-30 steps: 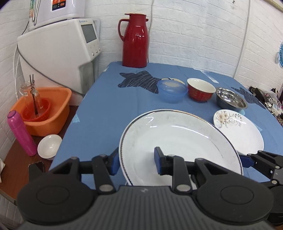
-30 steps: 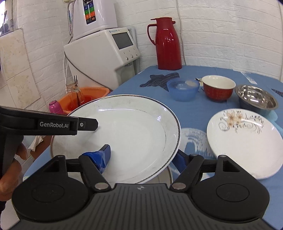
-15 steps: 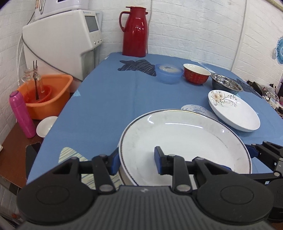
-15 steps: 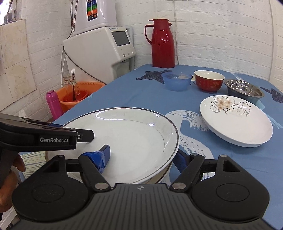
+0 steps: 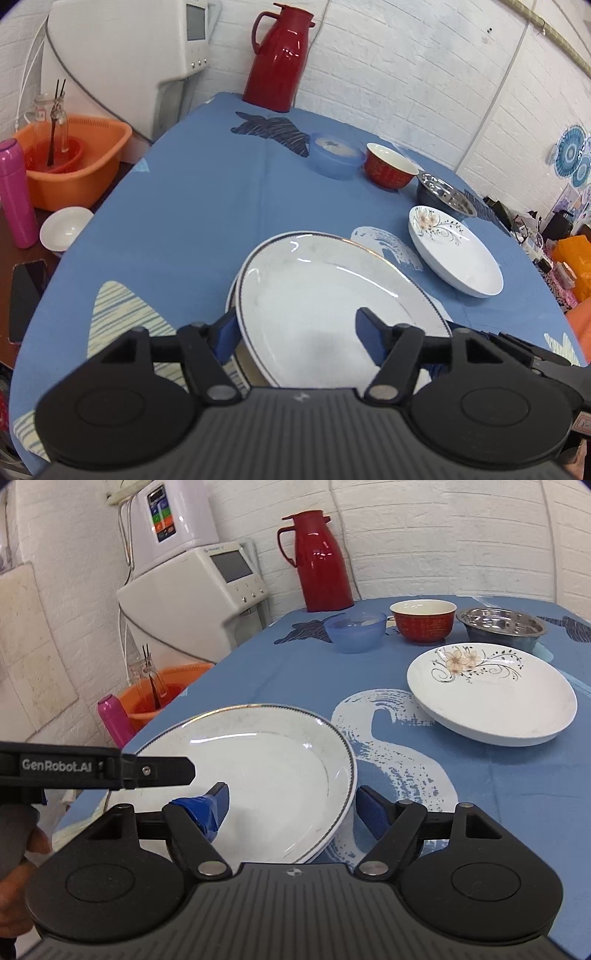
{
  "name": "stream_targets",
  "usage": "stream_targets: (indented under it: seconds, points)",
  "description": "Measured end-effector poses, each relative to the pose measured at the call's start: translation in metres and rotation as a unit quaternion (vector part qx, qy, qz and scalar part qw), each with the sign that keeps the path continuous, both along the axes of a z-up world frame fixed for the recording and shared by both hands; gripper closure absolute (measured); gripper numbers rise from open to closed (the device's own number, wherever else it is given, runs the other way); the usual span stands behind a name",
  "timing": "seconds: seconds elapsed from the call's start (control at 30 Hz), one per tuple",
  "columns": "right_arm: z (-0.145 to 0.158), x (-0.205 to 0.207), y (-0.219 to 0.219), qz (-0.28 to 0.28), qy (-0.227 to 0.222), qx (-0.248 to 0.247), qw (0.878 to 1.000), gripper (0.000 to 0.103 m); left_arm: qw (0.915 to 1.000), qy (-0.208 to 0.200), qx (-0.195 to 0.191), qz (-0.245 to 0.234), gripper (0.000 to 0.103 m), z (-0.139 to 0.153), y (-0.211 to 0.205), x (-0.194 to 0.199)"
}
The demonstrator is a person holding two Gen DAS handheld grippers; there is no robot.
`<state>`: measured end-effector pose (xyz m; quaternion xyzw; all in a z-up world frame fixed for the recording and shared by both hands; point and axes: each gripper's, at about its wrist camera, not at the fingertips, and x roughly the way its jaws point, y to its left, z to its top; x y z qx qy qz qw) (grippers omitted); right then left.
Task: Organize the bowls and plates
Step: 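Lower the gold-rimmed plate onto the deep white plate with both tools, then open both tools and withdraw from the plate stack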
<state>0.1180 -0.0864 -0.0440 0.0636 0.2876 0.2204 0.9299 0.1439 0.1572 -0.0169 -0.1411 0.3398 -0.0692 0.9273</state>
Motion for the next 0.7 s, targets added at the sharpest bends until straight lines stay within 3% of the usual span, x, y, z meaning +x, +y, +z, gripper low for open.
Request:
stream_targets:
  seconds: [0.13, 0.7]
  points:
    - [0.006, -0.002, -0.002, -0.008, -0.01, 0.012, 1.0, 0.041, 0.9988, -0.006, 0.046, 0.018, 0.029, 0.006, -0.004, -0.005]
    - [0.006, -0.017, -0.031, -0.037, 0.003, 0.031, 0.999, 0.041, 0.9964, -0.038, 0.075, 0.007, 0.023, 0.03, -0.032, -0.004]
